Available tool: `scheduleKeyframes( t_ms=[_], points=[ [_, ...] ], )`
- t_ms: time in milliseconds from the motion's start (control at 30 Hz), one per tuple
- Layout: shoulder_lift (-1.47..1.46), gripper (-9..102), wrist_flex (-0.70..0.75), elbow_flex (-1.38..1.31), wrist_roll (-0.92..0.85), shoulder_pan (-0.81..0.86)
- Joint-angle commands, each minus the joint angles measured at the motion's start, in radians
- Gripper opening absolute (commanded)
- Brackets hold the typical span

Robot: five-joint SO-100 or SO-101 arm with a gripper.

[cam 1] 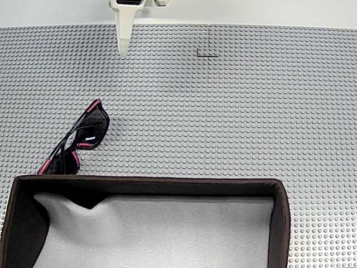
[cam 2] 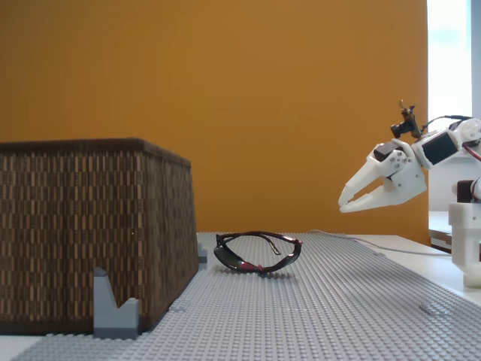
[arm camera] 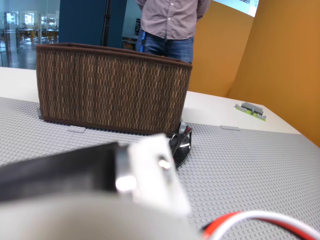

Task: Grasp a glasses and put it in the bin.

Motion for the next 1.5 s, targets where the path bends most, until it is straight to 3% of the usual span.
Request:
scheduleKeyframes(
  t_ms=[0,500,733,1167,1467],
  points=[
    [-0.032,0,-0.072,-0.031,-0.247,0.095],
    [-0.104,1,-0.072,-0.072,-0.221,0.107],
    [-0.492,4,-0.100,-0.321,-0.143,0.143],
    [-0.982,23,-0.161,-0.499,-0.176,0.279],
    [-1.253,23,-0.173,-0.706,-0.238,0.272]
  ],
)
